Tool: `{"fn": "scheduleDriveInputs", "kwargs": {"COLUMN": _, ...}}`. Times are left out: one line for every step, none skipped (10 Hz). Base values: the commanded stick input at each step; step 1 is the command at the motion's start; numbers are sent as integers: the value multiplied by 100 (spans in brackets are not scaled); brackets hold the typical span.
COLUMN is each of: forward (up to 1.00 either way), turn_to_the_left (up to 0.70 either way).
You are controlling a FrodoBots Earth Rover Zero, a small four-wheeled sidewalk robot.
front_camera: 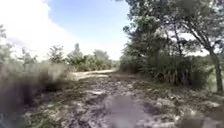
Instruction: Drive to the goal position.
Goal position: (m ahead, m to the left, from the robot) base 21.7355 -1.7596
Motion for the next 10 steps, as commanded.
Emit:
{"fn": "scheduleDriveInputs", "kwargs": {"forward": 70, "turn_to_the_left": 0}}
{"fn": "scheduleDriveInputs", "kwargs": {"forward": 70, "turn_to_the_left": 0}}
{"fn": "scheduleDriveInputs", "kwargs": {"forward": 70, "turn_to_the_left": 0}}
{"fn": "scheduleDriveInputs", "kwargs": {"forward": 70, "turn_to_the_left": 0}}
{"fn": "scheduleDriveInputs", "kwargs": {"forward": 70, "turn_to_the_left": 0}}
{"fn": "scheduleDriveInputs", "kwargs": {"forward": 70, "turn_to_the_left": 0}}
{"fn": "scheduleDriveInputs", "kwargs": {"forward": 70, "turn_to_the_left": 0}}
{"fn": "scheduleDriveInputs", "kwargs": {"forward": 70, "turn_to_the_left": 0}}
{"fn": "scheduleDriveInputs", "kwargs": {"forward": 70, "turn_to_the_left": 0}}
{"fn": "scheduleDriveInputs", "kwargs": {"forward": 70, "turn_to_the_left": 0}}
